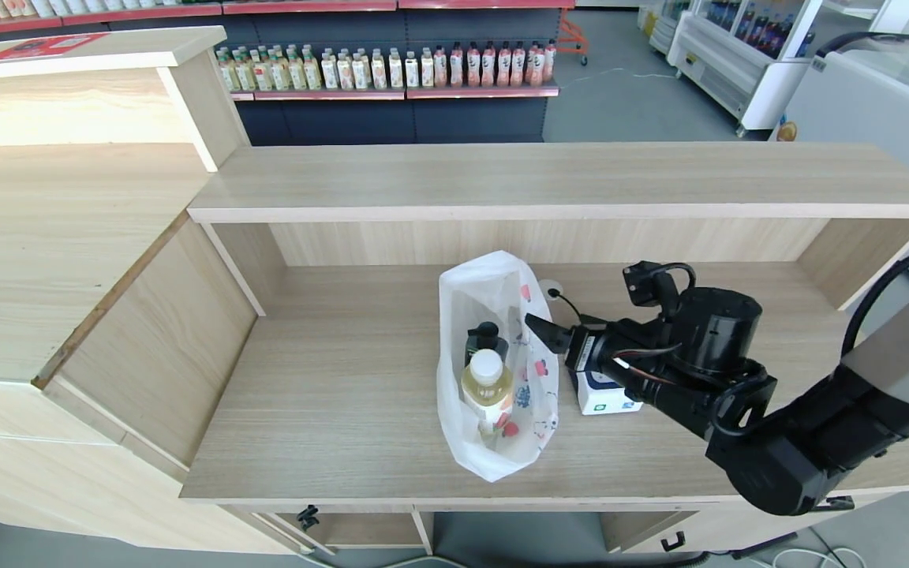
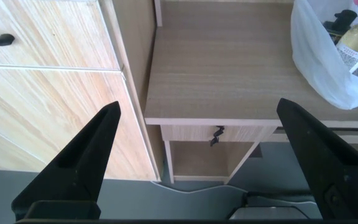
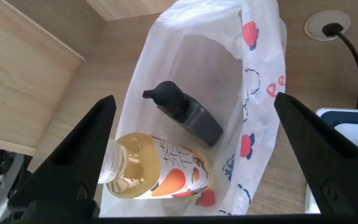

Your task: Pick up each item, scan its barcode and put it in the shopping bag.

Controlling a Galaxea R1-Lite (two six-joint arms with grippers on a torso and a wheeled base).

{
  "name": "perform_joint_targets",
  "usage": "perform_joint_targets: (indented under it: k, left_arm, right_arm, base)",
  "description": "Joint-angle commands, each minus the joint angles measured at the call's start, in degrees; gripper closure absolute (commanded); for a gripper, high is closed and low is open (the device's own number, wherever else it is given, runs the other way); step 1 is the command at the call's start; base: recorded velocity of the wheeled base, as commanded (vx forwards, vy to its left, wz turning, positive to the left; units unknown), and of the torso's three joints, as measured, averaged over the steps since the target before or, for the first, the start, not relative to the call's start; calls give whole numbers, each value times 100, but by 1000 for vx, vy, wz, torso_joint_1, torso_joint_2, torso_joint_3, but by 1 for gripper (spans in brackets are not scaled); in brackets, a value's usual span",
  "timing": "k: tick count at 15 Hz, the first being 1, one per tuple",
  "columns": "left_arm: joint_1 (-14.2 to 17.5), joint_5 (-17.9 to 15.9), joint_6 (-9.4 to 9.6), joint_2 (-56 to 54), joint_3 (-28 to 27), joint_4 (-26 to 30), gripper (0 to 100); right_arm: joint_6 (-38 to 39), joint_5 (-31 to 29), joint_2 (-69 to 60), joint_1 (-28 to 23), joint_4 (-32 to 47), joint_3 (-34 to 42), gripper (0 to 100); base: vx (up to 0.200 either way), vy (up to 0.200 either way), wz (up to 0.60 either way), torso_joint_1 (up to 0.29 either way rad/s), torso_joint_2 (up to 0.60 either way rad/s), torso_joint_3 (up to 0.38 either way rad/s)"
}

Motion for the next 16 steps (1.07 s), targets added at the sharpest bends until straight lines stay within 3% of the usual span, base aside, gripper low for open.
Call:
perform_joint_targets:
  k: [1, 4, 6, 7, 9, 10, 11, 13, 14, 15, 16]
  left_arm:
    - [2, 1, 0, -2, 1, -1, 0]
    - [2, 1, 0, -2, 1, -1, 0]
    - [2, 1, 0, -2, 1, -1, 0]
    - [2, 1, 0, -2, 1, -1, 0]
    - [2, 1, 0, -2, 1, -1, 0]
    - [2, 1, 0, -2, 1, -1, 0]
    - [2, 1, 0, -2, 1, -1, 0]
    - [2, 1, 0, -2, 1, -1, 0]
    - [2, 1, 0, -2, 1, -1, 0]
    - [2, 1, 0, -2, 1, -1, 0]
    - [2, 1, 0, -2, 1, -1, 0]
  right_arm:
    - [-11, 4, -271, -41, 1, 251, 0]
    - [-231, -14, -1106, -683, 115, 972, 0]
    - [-838, -14, -2231, -1105, 862, 1517, 0]
    - [-1295, -110, -3672, -1386, 1899, 2009, 0]
    - [-1400, -796, -4692, -1623, 2567, 2659, 0]
    - [-1391, -1288, -5667, -1641, 2708, 3697, 0]
    - [-1426, -1288, -6467, -1632, 2840, 4145, 0]
    - [-1593, -1086, -8409, -2045, 4879, 4145, 0]
    - [-1637, -1033, -8541, -2098, 4967, 4145, 0]
    - [-1945, -462, -10027, -2599, 6241, 4145, 0]
    - [-1945, -400, -10949, -2827, 6979, 4145, 0]
  base:
    - [0, 0, 0, 0, 0, 0]
    - [0, 0, 0, 0, 0, 0]
    - [0, 0, 0, 0, 0, 0]
    - [0, 0, 0, 0, 0, 0]
    - [0, 0, 0, 0, 0, 0]
    - [0, 0, 0, 0, 0, 0]
    - [0, 0, 0, 0, 0, 0]
    - [0, 0, 0, 0, 0, 0]
    - [0, 0, 0, 0, 0, 0]
    - [0, 0, 0, 0, 0, 0]
    - [0, 0, 0, 0, 0, 0]
